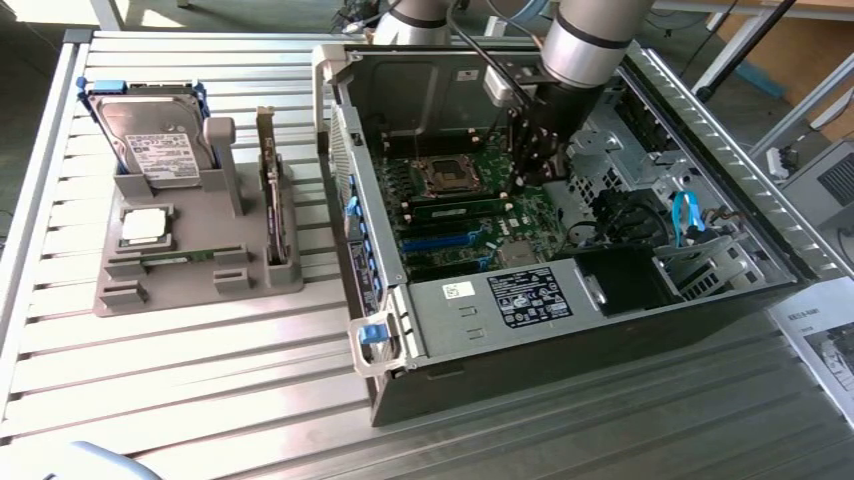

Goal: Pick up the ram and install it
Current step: 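Press down the ram until it locks into place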

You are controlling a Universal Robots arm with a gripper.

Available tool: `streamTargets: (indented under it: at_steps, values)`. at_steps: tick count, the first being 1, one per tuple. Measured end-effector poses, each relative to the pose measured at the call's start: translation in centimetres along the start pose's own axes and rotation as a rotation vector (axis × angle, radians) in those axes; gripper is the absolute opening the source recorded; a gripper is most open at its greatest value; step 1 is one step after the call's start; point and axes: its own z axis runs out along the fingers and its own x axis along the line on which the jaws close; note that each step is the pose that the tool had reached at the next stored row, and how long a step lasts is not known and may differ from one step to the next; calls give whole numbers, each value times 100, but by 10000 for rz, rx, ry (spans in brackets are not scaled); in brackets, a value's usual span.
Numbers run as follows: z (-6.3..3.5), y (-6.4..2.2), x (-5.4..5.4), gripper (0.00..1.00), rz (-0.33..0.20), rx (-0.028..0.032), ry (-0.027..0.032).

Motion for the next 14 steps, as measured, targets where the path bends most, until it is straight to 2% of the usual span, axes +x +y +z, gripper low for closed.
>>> streamTargets:
  at_steps: [14]
  values:
    - [52,-2,-3,10,0,0,-1]
